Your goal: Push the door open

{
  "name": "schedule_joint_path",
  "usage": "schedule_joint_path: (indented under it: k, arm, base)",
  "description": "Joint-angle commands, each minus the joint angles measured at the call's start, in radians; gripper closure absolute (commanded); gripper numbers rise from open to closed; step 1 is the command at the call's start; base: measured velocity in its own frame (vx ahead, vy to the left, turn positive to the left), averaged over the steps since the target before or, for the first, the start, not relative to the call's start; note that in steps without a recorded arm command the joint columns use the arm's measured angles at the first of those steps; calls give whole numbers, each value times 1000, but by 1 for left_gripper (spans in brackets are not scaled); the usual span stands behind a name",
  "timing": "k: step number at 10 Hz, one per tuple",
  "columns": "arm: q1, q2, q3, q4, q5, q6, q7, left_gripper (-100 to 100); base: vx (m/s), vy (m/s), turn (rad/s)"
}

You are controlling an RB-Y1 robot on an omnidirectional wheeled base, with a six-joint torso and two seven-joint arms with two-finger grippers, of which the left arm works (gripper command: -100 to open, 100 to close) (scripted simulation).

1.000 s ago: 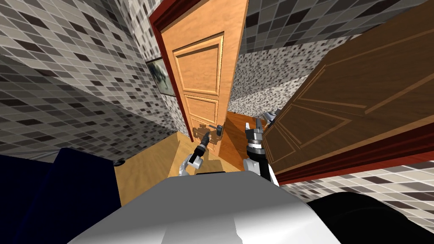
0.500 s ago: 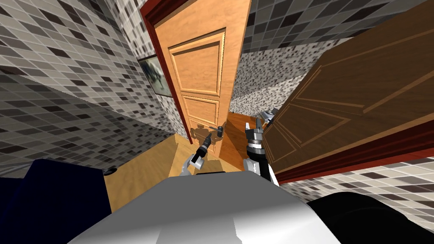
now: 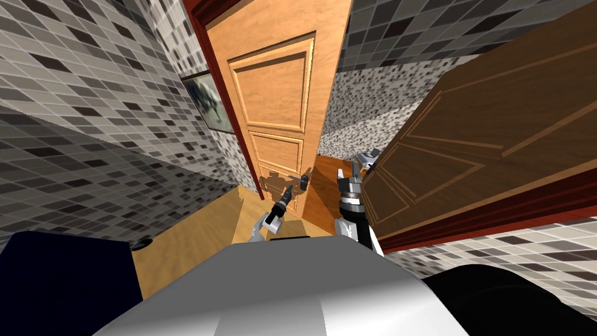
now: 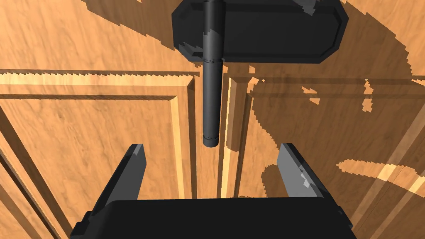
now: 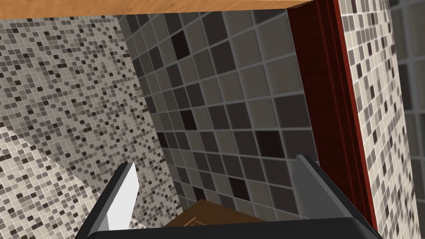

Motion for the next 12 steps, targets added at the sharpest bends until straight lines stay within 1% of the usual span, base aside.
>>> schedule_joint_path:
  k: [1, 4, 8, 9, 10, 12]
  arm:
    - [-5, -1, 5, 8, 0, -1, -1, -100]
    - [-13, -5, 14, 20, 0, -3, -3, -100]
    - [-30, -22, 31, 45, 0, -6, -6, -100]
    - [-27, -18, 28, 41, 1, -6, -5, -100]
    - [-27, -18, 28, 41, 1, -6, -5, 100]
    - [-27, -18, 28, 41, 1, -6, -5, 100]
  base:
    - [84, -34, -26]
    - [166, -85, -25]
    - [189, -103, -29]
    - [90, -36, 1]
    - [-13, 3, 8]
    - [-25, 13, -15]
